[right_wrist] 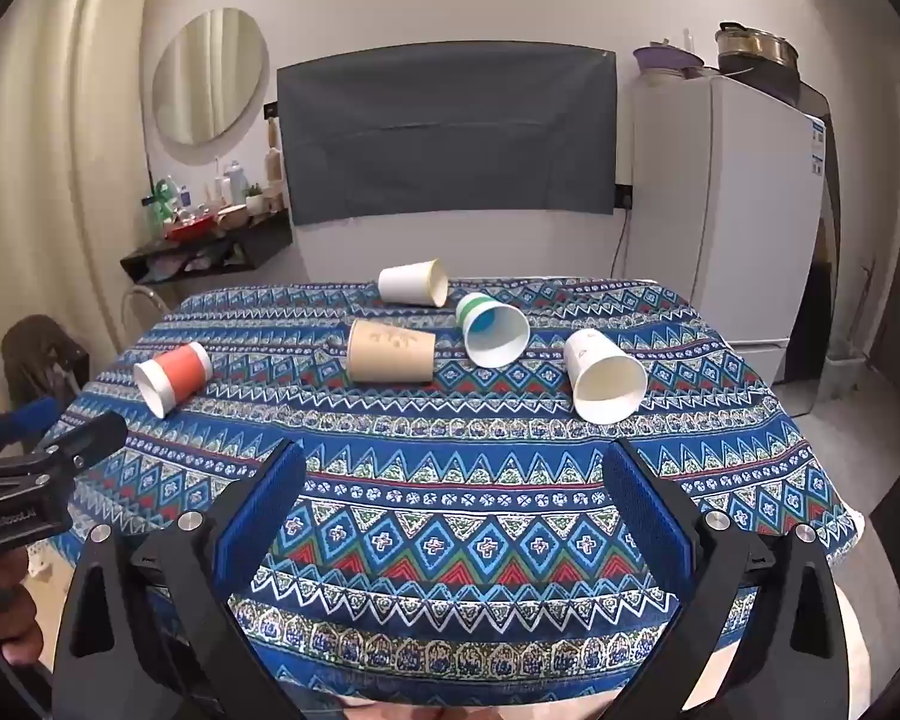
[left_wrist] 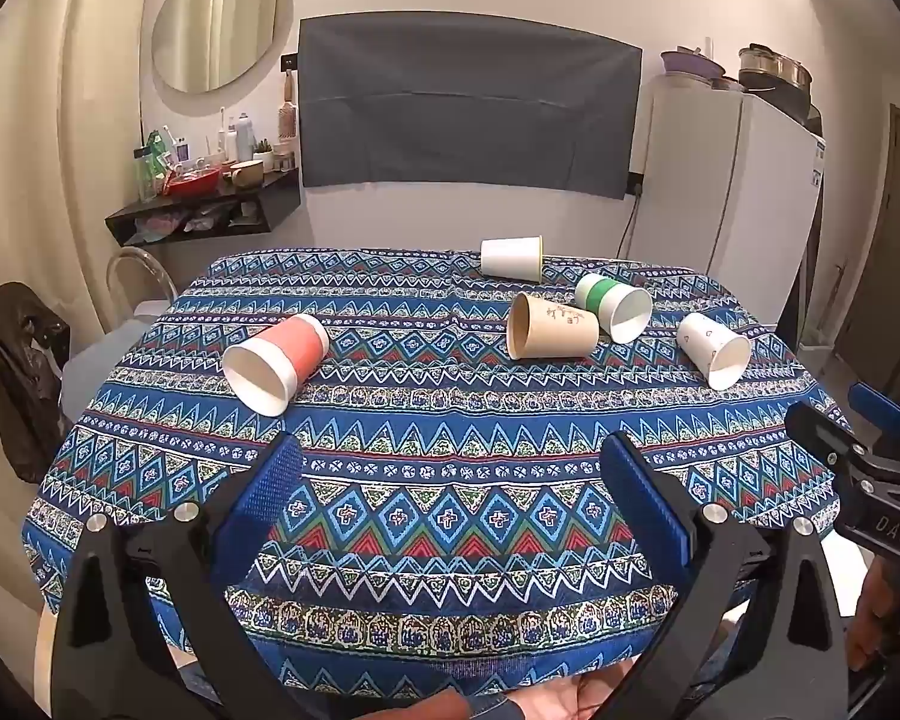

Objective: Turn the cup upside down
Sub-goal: 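Move the right tool toward the tan kraft cup lying on its side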

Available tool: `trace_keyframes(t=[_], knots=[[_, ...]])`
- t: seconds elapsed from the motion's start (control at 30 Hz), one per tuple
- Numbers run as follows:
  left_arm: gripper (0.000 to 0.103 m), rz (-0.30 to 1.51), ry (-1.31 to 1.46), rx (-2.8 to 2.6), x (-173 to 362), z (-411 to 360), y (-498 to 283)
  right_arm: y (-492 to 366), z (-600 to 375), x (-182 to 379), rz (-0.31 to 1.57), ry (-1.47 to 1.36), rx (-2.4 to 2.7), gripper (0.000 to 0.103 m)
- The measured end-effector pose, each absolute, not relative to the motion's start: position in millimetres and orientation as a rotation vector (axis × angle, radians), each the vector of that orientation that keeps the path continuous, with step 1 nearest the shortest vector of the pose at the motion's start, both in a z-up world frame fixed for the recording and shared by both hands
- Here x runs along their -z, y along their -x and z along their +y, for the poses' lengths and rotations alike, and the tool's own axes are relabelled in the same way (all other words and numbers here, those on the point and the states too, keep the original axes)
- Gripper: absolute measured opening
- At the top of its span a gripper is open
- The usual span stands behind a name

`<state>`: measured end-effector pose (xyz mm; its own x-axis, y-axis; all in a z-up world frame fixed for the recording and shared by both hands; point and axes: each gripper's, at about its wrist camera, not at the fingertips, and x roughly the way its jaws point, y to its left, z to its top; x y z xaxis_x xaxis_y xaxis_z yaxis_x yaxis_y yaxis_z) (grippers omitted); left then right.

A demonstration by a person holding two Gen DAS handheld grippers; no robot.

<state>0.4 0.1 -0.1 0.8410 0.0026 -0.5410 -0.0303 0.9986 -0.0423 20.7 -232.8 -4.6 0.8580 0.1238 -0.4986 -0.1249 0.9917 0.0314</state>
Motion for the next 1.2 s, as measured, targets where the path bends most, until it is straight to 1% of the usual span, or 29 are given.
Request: trace_keyframes(t=[0.1, 0.3, 1.2], knots=[[0.097, 0.562, 0.054, -0.017, -1, 1, 1, -21, -233, 5, 0.519, 0.003, -0.131, 0.095], [0.097, 0.572, 0.051, -0.009, 18, -6, -7, -26, -229, 10, 0.526, 0.016, -0.124, 0.095], [0.097, 0.615, 0.011, 0.001, 18, -10, -30, -42, -223, 22, 0.566, 0.060, -0.123, 0.095]])
